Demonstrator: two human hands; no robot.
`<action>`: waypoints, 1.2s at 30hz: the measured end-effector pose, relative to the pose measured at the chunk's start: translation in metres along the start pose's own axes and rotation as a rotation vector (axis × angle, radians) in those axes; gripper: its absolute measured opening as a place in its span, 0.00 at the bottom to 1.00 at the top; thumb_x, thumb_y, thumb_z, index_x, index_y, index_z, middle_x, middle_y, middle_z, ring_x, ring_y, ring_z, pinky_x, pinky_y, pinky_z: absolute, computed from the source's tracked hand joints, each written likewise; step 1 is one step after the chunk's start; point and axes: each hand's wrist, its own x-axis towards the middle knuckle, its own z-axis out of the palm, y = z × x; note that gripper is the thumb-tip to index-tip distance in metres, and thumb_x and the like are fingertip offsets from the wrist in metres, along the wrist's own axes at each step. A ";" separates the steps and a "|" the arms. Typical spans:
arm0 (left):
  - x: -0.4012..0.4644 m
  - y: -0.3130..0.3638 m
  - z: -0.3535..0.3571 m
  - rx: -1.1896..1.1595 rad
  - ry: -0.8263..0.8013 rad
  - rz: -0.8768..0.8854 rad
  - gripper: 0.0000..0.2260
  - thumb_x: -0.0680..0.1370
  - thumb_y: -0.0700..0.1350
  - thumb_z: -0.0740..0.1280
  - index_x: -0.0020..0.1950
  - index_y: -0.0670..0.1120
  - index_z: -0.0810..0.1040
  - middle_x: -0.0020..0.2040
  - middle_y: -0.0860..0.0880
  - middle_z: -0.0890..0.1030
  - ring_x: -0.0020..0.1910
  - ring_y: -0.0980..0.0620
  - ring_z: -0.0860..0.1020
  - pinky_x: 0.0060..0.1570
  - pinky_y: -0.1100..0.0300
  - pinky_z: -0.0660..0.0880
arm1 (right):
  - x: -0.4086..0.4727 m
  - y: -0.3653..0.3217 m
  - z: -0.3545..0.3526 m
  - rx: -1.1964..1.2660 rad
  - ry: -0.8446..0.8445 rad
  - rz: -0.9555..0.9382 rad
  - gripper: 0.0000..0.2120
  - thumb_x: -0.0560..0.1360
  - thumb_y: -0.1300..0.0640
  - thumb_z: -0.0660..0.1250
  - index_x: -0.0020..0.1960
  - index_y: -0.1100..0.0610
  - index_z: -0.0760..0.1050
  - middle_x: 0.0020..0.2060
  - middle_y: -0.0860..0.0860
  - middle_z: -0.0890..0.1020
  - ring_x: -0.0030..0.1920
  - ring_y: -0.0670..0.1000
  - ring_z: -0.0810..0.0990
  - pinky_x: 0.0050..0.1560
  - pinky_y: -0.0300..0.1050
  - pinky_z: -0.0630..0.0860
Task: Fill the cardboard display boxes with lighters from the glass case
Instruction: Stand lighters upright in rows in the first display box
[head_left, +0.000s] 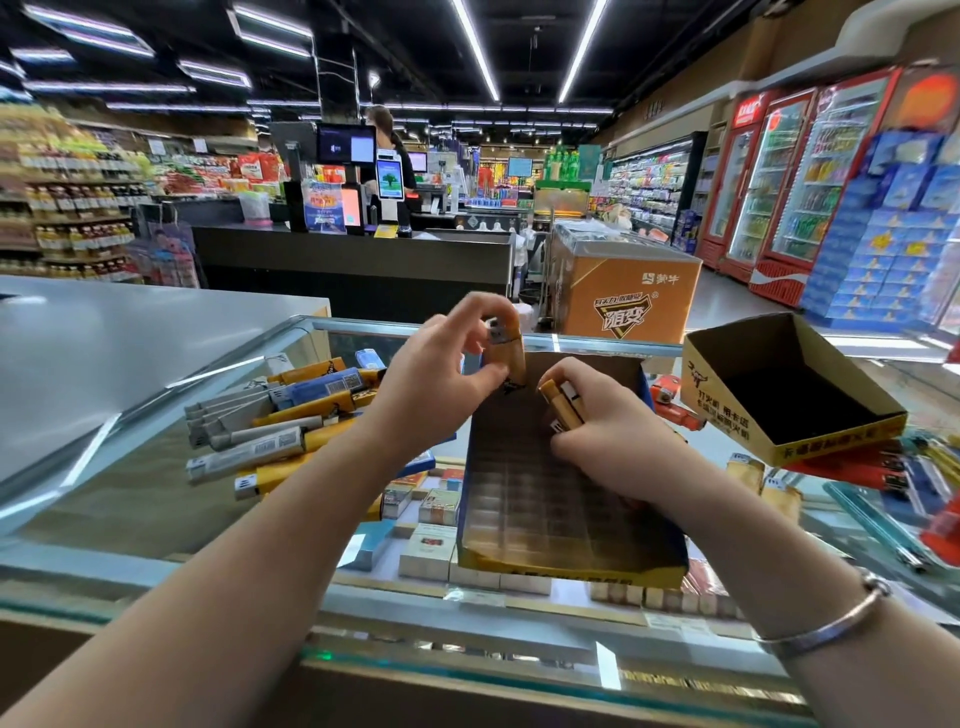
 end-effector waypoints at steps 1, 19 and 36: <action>0.000 -0.001 0.000 0.040 -0.033 0.002 0.15 0.75 0.42 0.68 0.59 0.53 0.70 0.43 0.54 0.74 0.46 0.54 0.73 0.45 0.55 0.73 | 0.000 0.000 0.000 0.005 0.003 0.003 0.20 0.72 0.64 0.67 0.57 0.48 0.66 0.47 0.49 0.74 0.45 0.48 0.75 0.34 0.34 0.71; 0.010 -0.009 -0.006 0.237 0.023 0.145 0.08 0.75 0.45 0.68 0.52 0.46 0.82 0.44 0.52 0.80 0.46 0.53 0.73 0.44 0.54 0.74 | 0.001 0.004 -0.001 0.016 0.010 -0.007 0.21 0.71 0.63 0.68 0.57 0.47 0.65 0.46 0.46 0.72 0.45 0.47 0.74 0.34 0.32 0.70; 0.003 -0.003 -0.004 0.067 -0.061 -0.079 0.09 0.75 0.40 0.67 0.55 0.48 0.78 0.48 0.51 0.81 0.45 0.55 0.80 0.44 0.54 0.80 | 0.000 0.002 -0.006 0.339 0.127 -0.083 0.19 0.68 0.65 0.70 0.53 0.48 0.71 0.44 0.53 0.77 0.44 0.52 0.79 0.38 0.41 0.80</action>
